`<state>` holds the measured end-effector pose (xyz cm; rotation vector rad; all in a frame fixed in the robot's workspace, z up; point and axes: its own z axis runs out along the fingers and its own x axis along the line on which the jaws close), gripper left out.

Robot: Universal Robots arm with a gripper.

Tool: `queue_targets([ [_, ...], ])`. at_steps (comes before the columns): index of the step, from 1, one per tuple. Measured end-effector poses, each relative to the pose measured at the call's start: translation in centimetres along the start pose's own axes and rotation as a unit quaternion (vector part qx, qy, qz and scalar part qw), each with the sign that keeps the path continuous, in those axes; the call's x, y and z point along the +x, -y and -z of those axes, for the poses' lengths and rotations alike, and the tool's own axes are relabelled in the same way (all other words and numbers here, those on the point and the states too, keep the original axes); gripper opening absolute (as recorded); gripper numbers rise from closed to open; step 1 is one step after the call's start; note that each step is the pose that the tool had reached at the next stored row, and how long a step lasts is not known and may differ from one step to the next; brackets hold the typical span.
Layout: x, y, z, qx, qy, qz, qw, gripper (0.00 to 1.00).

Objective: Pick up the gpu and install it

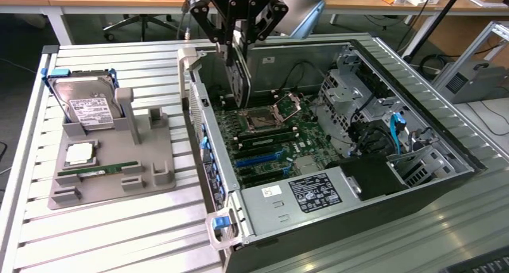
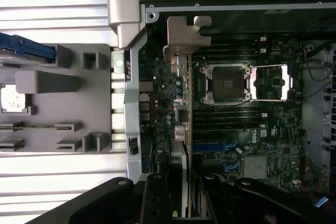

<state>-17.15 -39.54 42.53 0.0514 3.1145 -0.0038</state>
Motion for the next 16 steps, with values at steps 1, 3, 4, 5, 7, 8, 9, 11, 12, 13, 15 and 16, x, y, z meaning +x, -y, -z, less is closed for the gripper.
queue_targets([
  [1,-0.04,0.0,-0.02,0.0,0.0,0.0,1.0,0.27],
  [3,-0.15,0.0,-0.05,0.0,0.0,0.0,1.0,0.27],
  [4,-0.19,0.0,-0.06,0.0,0.0,0.0,1.0,0.27],
  [5,-0.25,-0.01,-0.08,0.0,0.0,0.0,1.0,0.27],
  [7,-0.34,-0.01,-0.1,0.0,0.0,0.0,1.0,0.27],
  [8,-0.39,-0.01,-0.11,0.0,0.0,0.0,1.0,0.27],
  [9,-0.44,-0.01,-0.12,0.0,0.0,0.0,1.0,0.27],
  [11,-0.54,0.0,-0.16,-0.0001,0.0,0.0,1.0,0.27],
  [12,-0.61,-0.01,-0.17,0.0,0.0,0.0,1.0,0.27],
  [13,-0.66,0.0,-0.18,0.0,0.0,0.0,1.0,0.27],
  [15,-0.79,-0.01,-0.22,0.0,0.0,0.0,1.0,0.27],
  [16,-0.83,0.0,-0.23,-0.0001,0.0,0.0,1.0,0.27],
])
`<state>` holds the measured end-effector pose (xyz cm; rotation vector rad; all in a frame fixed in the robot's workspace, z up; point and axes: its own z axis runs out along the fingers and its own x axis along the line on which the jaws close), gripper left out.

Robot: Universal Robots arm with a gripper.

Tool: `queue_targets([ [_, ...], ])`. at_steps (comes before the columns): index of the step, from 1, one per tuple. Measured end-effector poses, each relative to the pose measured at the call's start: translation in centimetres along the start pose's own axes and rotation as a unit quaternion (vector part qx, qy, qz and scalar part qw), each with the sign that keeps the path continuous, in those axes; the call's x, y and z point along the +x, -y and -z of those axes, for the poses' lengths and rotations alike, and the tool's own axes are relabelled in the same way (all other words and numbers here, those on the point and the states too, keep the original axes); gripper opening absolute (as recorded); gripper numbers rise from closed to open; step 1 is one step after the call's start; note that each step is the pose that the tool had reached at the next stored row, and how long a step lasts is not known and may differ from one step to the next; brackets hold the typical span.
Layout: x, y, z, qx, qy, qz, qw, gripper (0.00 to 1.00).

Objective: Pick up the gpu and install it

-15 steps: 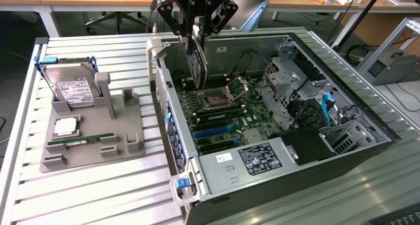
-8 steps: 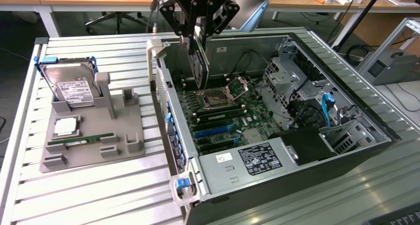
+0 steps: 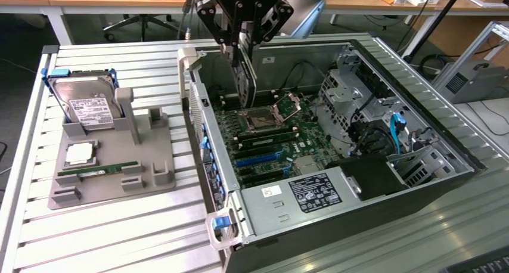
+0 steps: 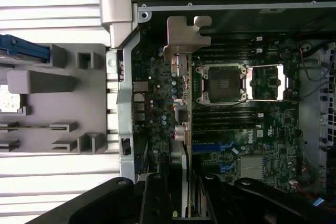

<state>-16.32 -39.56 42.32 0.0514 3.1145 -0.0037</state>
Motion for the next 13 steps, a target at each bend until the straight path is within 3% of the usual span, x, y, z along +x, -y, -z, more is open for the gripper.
queue_targets([
  [13,-0.4,0.02,-0.12,0.0002,0.0,0.0,1.0,0.27],
])
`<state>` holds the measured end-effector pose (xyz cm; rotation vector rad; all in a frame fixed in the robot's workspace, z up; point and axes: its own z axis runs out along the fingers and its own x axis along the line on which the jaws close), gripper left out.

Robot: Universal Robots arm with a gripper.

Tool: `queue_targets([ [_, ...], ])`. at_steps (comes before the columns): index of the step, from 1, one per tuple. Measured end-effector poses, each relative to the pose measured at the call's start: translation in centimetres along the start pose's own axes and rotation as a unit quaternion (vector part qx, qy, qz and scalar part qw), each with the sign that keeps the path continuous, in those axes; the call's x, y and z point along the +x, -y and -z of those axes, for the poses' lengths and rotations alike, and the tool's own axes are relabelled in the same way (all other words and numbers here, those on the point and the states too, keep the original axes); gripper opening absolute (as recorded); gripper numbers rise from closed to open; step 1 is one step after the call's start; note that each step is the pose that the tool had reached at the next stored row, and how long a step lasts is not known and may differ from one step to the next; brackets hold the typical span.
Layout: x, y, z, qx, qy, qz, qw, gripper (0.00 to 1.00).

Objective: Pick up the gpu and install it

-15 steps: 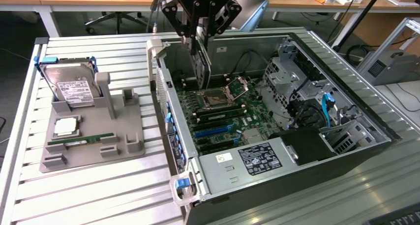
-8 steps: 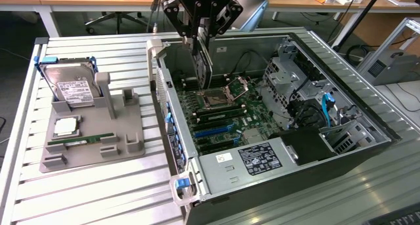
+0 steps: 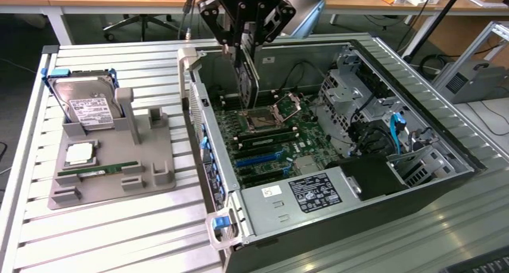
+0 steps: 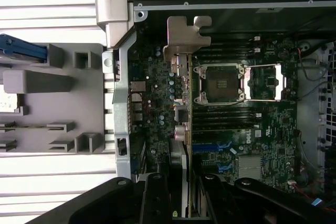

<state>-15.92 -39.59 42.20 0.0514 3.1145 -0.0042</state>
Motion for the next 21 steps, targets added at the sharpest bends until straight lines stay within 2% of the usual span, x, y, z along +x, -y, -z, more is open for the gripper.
queue_targets([
  [21,-0.56,0.04,-0.22,0.0001,0.0,0.0,1.0,0.27],
])
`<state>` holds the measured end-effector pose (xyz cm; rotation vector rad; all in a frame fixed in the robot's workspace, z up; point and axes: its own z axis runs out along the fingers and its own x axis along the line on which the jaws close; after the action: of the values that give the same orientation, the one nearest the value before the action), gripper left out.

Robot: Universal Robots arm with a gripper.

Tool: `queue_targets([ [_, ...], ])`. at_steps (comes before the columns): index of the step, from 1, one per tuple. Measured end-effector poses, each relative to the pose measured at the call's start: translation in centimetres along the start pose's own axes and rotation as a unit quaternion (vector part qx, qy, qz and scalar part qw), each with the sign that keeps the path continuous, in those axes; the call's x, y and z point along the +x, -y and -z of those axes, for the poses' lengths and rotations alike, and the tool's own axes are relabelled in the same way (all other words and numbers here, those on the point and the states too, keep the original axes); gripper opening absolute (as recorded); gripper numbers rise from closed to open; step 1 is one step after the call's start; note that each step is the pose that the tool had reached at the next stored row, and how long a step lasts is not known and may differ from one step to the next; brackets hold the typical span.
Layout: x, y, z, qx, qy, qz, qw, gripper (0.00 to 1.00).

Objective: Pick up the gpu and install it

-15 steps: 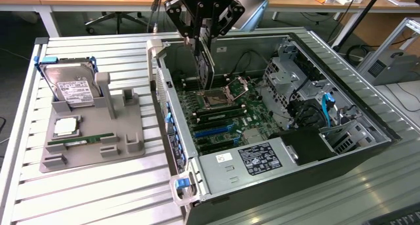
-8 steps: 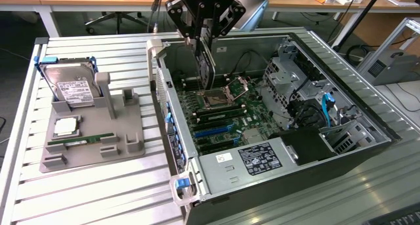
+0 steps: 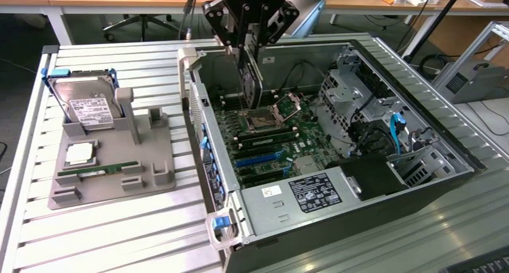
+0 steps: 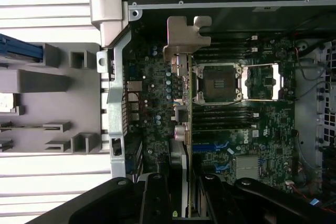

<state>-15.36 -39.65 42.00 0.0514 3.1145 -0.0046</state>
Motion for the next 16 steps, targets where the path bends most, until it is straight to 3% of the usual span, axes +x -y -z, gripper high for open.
queue_targets([
  [16,-0.54,0.04,-0.18,0.0003,0.0,0.0,1.0,0.27],
])
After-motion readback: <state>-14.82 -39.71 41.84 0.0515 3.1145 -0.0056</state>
